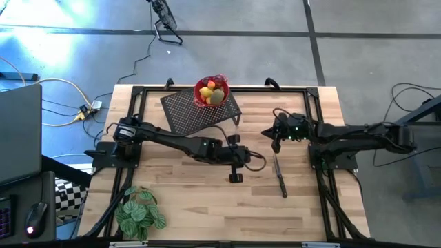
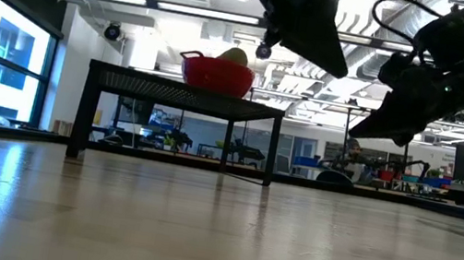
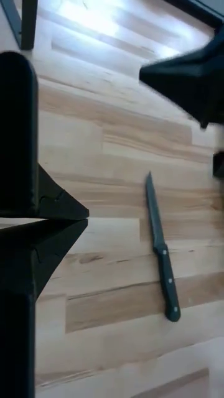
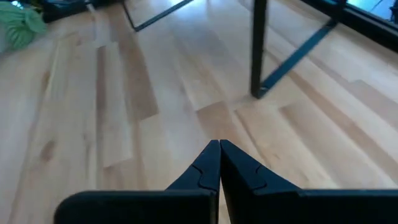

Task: Pick & Place Fruit
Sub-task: Put the knife on the shelf

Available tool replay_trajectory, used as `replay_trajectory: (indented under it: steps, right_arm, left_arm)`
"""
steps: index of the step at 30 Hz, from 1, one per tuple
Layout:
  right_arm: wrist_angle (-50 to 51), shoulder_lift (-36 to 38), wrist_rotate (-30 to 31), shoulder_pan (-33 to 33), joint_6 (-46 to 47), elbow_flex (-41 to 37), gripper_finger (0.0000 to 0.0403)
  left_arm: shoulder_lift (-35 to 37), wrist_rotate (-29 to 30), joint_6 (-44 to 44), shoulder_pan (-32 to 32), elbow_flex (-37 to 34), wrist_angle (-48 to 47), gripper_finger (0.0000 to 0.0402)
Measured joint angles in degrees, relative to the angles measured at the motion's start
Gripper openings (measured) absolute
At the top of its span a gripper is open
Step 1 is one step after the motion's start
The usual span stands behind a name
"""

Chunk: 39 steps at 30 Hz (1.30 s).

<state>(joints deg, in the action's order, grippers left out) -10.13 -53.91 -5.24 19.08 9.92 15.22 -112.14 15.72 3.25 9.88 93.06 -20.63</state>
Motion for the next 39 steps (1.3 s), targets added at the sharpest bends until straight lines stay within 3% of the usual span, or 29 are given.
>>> replay_trajectory:
  steps: [9,16,20,25,34,39]
  right_arm:
    - [-3.1,0.02,5.3,-10.89,1.89,0.0,0.0002]
    - [-7.29,1.62,8.87,-15.7,1.88,0.0,0.0002]
    - [-6.0,4.35,12.83,-18.24,1.87,0.0,0.0002]
    - [-2.07,8.78,13.23,-20.93,1.87,0.0,0.0002]
    - [3.98,17.04,19.91,-24.41,2.47,0.0,0.0002]
    - [4.43,20.43,20.47,-25.18,2.53,0.0,0.0002]
  left_arm:
    - [8.34,4.42,-0.17,0.93,0.0,-10.53,0.0]
    - [12.29,5.05,-1.97,1.03,-0.18,-11.21,0.0]
    - [12.57,5.24,0.0,1.03,-5.44,-7.64,0.0]
    - [13.48,4.93,4.81,1.03,-14.48,-1.51,0.0]
    - [23.04,4.85,6.03,1.03,-28.57,13.33,0.0]
    - [26.6,4.65,4.48,1.03,-36.29,20.92,0.0]
